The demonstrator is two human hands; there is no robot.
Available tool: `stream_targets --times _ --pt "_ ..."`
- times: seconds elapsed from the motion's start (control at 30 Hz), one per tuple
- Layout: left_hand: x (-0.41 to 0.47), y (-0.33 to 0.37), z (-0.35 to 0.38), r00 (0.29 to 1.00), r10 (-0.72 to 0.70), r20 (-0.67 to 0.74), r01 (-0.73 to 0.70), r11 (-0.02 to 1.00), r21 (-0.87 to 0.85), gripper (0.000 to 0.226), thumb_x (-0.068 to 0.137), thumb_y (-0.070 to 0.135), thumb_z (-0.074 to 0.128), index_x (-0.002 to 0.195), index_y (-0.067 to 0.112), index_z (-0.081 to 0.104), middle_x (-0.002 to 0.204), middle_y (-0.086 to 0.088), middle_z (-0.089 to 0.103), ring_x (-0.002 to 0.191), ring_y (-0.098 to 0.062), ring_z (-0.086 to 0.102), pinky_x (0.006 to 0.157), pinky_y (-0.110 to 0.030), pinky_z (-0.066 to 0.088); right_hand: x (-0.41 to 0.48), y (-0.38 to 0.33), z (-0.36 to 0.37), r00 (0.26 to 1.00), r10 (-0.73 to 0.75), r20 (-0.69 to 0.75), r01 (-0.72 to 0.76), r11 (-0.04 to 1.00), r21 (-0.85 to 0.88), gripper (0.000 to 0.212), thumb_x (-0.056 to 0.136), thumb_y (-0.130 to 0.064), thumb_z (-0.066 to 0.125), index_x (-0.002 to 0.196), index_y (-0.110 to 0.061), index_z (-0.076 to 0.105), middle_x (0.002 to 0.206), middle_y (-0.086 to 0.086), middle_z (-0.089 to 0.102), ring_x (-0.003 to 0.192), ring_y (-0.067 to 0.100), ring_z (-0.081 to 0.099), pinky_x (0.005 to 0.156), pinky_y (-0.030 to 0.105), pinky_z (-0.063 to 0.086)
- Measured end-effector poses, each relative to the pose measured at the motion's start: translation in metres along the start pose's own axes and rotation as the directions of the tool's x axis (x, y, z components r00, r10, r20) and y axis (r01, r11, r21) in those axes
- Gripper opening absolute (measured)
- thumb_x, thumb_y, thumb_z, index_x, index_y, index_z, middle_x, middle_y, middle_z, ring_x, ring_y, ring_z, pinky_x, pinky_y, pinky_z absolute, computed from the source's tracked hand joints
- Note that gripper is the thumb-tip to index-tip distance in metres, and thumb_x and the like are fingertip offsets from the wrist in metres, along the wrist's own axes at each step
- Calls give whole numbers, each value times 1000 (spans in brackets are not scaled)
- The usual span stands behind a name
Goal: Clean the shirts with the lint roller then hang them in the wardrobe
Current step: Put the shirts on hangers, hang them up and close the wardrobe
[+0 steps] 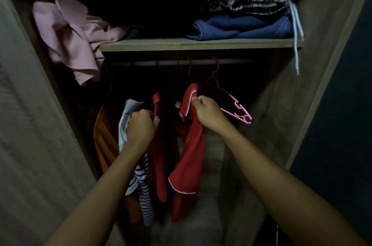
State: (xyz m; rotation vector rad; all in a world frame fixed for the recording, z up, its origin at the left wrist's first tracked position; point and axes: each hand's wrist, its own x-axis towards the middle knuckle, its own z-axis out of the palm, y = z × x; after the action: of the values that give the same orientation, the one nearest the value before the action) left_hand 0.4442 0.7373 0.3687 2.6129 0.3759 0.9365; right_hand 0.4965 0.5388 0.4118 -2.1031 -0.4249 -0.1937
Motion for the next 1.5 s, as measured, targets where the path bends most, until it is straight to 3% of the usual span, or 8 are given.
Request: stream_targets --times 0.4,0.57,0.7,0.9,1.03,1.2,1.4,1.5 --pt "-3 3 -4 1000 -14 12 14 1000 28 24 91 29 66 79 11 76 73 -5 71 74 -24 67 60 -30 41 36 17 28 999 50 7 -50 999 -8 38 104 -29 43 68 -17 45 89 13 61 81 21 55 67 23 30" --pt "-5 16 -28 1000 18 17 -19 999 41 25 93 32 65 85 12 76 80 -6 71 81 -29 68 62 -33 44 36 13 15 999 39 34 -36 994 -107 44 97 -34 55 60 -10 51 60 2 55 64 25 56 61 25 35" --pt "12 36 -81 968 159 -194 -158 987 16 23 89 38 64 100 22 76 93 -7 75 90 -34 70 71 -40 56 33 -16 -7 997 -66 36 71 988 -138 44 93 -39 60 70 -2 68 63 10 68 58 22 64 55 25 46" --pt "59 40 -182 809 231 -541 -219 972 88 41 88 35 64 123 15 64 123 -13 59 111 -29 57 86 -40 48 12 -114 -29 940 -335 61 338 940 -47 41 95 -43 58 75 -12 75 65 5 71 65 14 66 55 22 45" --pt "95 30 -231 880 180 -439 -68 964 258 61 87 38 67 141 17 50 144 -16 42 114 -42 57 89 -47 49 15 -171 -24 894 -445 54 447 894 -43 39 94 -39 59 74 -8 72 66 9 71 58 15 63 52 27 46" --pt "128 13 -253 985 -11 -172 77 919 385 70 85 48 69 134 3 47 131 -27 53 114 -49 58 94 -49 48 43 -223 -4 883 -468 41 469 882 -49 34 92 -38 62 74 -11 74 71 4 72 69 15 66 62 26 49" --pt "134 3 -247 997 74 -28 -52 880 472 43 98 30 55 139 15 53 131 -20 59 118 -42 59 94 -42 47 68 -260 11 938 -346 30 347 936 -52 43 94 -41 63 76 -2 71 63 4 65 57 14 59 52 21 38" --pt "124 -4 -251 977 204 -55 -167 907 386 31 95 21 55 122 10 65 115 -20 67 105 -43 62 85 -43 47 68 -272 15 967 -250 45 253 966 -49 61 88 -62 57 82 -3 71 67 7 67 53 19 62 48 21 42"
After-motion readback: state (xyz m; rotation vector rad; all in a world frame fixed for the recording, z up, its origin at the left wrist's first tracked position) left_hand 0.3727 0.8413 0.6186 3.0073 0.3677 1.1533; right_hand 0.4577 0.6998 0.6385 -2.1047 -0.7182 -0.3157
